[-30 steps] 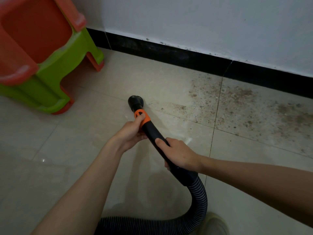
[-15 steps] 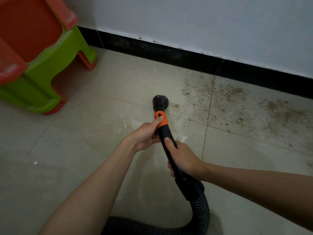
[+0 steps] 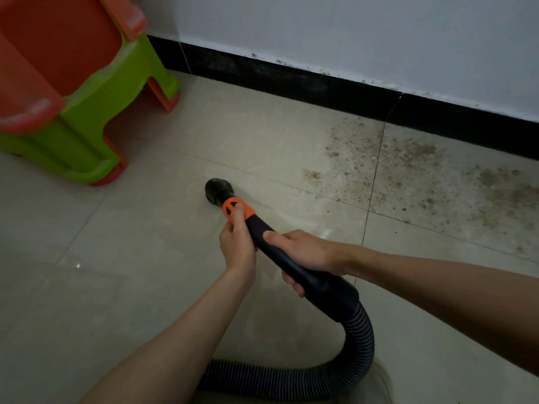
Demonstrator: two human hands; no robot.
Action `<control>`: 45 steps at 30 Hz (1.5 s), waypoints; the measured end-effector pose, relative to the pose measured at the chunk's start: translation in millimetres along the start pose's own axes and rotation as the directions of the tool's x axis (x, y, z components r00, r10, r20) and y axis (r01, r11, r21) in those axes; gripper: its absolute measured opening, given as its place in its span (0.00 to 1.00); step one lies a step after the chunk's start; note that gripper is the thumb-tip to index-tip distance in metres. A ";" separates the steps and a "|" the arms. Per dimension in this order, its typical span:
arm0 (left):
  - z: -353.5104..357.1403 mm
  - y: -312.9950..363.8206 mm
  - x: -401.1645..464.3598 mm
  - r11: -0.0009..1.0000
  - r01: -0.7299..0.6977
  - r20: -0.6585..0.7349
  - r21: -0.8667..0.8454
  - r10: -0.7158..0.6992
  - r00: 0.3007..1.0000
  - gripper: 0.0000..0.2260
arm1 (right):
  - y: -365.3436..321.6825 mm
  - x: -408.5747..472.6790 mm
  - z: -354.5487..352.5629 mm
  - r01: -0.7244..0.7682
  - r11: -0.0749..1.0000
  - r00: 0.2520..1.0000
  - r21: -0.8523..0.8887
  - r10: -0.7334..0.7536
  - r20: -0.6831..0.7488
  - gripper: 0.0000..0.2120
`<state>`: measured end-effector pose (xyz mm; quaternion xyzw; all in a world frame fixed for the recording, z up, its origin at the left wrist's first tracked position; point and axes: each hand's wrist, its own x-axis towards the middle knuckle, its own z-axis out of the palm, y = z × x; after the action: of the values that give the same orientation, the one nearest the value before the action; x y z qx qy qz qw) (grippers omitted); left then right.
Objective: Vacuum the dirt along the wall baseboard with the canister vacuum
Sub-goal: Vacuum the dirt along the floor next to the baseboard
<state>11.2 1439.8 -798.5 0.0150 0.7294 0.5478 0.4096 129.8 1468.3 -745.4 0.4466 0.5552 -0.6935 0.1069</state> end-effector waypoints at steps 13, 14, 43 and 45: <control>21.3 20.6 -1.7 0.980 0.136 0.438 0.147 -0.187 0.879 0.17 | 24.1 -6.1 9.5 0.051 0.994 0.949 0.095 -0.018 -0.316 0.23; 25.5 21.8 -2.9 0.979 0.125 0.455 0.162 -0.186 0.871 0.17 | 24.8 -8.1 8.1 0.052 0.994 0.940 0.100 -0.015 -0.340 0.23; 62.1 13.2 -45.1 0.897 0.071 0.520 0.435 -0.316 0.794 0.15 | 50.3 -47.5 12.8 -0.019 0.955 0.875 0.295 0.159 -0.457 0.23; 60.8 7.2 -48.9 0.895 0.085 0.506 0.438 -0.323 0.800 0.17 | 52.6 -51.2 14.0 -0.022 0.949 0.880 0.313 0.167 -0.444 0.22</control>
<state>77.9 1467.4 -768.1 0.1785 0.6666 0.3116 0.6532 186.3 1419.4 -743.4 0.6376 0.4304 -0.6357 -0.0638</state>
